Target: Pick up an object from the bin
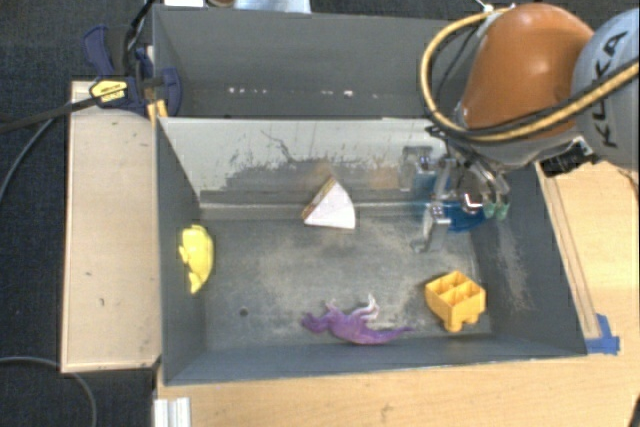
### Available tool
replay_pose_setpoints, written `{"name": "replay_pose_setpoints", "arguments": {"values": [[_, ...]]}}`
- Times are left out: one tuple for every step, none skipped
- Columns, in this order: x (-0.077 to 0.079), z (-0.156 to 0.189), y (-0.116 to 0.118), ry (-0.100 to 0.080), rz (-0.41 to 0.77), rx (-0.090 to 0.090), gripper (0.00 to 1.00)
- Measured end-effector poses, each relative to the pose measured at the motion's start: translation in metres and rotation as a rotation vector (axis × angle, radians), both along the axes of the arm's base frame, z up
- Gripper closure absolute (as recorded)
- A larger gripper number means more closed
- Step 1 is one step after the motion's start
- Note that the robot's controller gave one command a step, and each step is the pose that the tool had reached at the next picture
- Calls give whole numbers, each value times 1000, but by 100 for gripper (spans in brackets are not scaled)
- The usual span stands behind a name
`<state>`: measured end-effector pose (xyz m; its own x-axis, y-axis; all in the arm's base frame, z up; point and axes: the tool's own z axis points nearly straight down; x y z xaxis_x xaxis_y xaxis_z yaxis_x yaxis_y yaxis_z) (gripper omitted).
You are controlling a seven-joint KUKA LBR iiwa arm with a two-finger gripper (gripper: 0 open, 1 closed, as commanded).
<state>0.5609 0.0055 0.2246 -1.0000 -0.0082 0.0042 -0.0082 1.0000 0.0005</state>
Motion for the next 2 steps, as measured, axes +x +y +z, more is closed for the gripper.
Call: {"name": "replay_pose_setpoints", "arguments": {"values": [[1, 5, 0, -8, 0, 0, 0], [-35, -39, -65, -7, 29, 0, 0]]}}
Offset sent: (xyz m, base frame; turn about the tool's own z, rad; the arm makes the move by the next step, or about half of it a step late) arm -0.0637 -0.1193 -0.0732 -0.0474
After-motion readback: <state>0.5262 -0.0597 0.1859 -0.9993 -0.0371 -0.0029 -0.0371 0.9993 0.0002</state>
